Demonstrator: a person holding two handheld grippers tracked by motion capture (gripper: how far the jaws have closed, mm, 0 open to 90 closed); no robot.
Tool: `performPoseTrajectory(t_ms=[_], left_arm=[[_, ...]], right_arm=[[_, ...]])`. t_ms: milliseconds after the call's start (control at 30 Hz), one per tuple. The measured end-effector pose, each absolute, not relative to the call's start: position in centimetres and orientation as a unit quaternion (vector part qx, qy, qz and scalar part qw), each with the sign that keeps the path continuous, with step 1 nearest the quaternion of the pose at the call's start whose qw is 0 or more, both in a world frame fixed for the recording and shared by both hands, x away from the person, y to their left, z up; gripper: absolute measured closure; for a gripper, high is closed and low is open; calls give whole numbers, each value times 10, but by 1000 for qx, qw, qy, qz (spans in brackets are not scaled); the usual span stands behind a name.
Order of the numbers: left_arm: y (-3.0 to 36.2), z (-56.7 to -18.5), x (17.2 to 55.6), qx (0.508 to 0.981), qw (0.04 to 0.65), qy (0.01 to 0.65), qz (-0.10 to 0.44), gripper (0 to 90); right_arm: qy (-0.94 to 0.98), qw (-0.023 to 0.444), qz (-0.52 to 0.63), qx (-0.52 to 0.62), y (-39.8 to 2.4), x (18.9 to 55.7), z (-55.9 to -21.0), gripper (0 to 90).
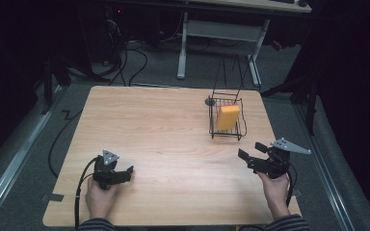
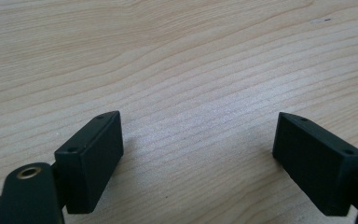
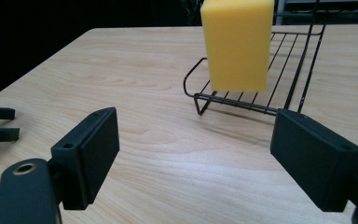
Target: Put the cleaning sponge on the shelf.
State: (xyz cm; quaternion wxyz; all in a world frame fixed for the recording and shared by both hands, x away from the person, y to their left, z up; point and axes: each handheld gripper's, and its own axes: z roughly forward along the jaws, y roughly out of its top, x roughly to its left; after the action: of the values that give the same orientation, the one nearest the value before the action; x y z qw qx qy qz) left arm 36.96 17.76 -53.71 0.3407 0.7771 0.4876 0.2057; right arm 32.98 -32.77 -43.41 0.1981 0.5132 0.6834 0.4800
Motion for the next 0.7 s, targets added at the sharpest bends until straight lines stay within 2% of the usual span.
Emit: performPoseTrajectory(t_ms=[700], left_arm=[[178,-537,370,777,341,487,206,167]], right_arm=[[702,185,468,504,-302,338,-466,165]])
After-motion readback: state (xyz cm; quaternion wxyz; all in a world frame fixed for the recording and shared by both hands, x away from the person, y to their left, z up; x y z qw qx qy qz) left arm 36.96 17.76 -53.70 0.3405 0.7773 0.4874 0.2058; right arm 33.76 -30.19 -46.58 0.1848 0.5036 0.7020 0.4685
